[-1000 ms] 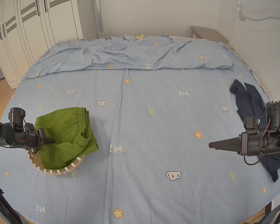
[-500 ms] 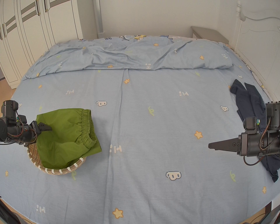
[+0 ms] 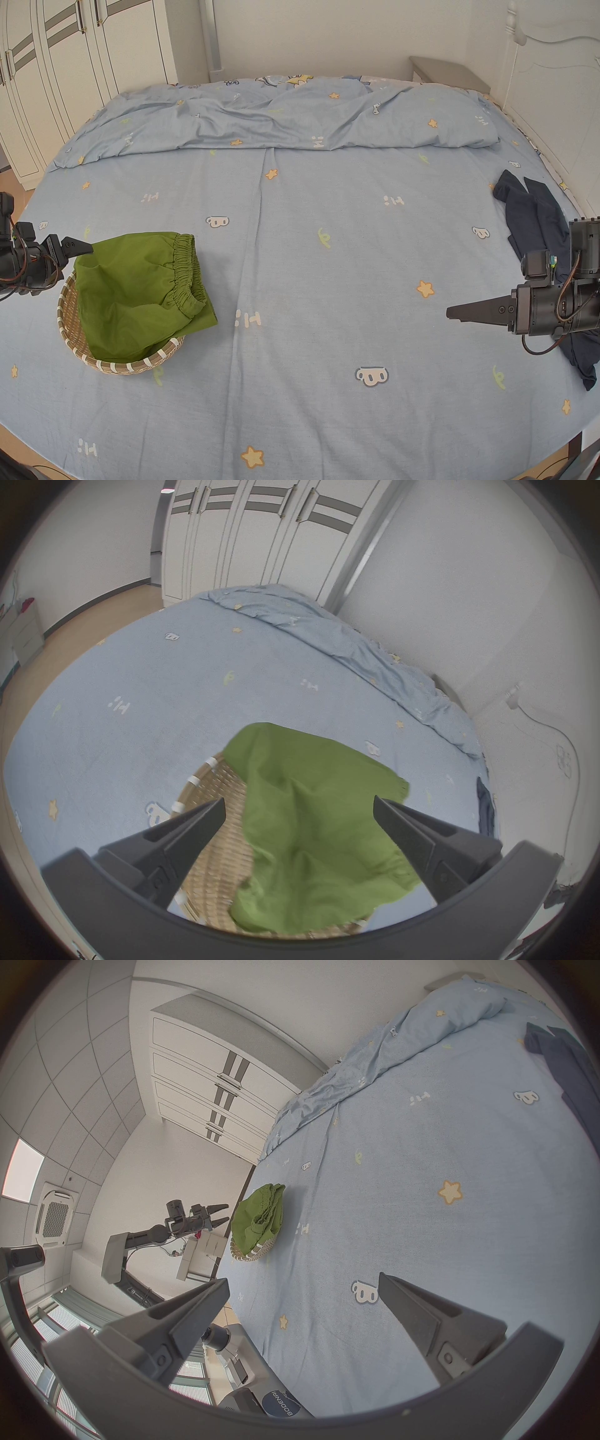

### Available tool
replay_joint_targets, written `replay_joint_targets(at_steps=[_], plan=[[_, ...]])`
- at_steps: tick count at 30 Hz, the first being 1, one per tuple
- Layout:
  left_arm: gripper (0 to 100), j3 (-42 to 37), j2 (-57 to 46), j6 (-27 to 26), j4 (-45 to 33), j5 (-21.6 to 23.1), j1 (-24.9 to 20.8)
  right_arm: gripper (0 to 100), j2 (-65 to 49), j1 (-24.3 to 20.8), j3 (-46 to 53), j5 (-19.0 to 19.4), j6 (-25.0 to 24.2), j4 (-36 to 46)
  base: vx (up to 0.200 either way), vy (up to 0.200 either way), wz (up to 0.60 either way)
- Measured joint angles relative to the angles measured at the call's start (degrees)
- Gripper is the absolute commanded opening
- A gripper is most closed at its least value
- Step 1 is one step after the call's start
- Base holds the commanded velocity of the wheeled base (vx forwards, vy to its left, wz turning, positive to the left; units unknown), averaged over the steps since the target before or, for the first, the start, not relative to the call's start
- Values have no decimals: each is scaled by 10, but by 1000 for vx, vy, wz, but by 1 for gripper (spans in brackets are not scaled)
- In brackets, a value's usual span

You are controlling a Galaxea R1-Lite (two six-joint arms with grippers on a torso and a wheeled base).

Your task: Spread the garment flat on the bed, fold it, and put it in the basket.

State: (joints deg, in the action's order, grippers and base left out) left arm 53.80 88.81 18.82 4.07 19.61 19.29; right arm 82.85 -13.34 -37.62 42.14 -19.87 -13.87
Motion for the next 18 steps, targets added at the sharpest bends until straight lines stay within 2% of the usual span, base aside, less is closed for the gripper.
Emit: replay_joint_targets(at_steps=[5, 9, 12, 18], plan=[[100, 0, -69, 2, -50, -6, -42, 100, -3, -1, 0, -4, 0, 0, 0, 0, 0], [100, -7, -136, 8, -83, -33, -104, 100, -18, -4, 7, -18, 0, -1, 0, 0, 0], [100, -25, -186, 16, -96, -78, -157, 100, -42, -7, 19, -31, 1, -3, 0, 0, 0], [100, -98, -307, 26, -118, -206, -259, 100, -147, -13, 90, -44, 23, -4, 0, 0, 0]])
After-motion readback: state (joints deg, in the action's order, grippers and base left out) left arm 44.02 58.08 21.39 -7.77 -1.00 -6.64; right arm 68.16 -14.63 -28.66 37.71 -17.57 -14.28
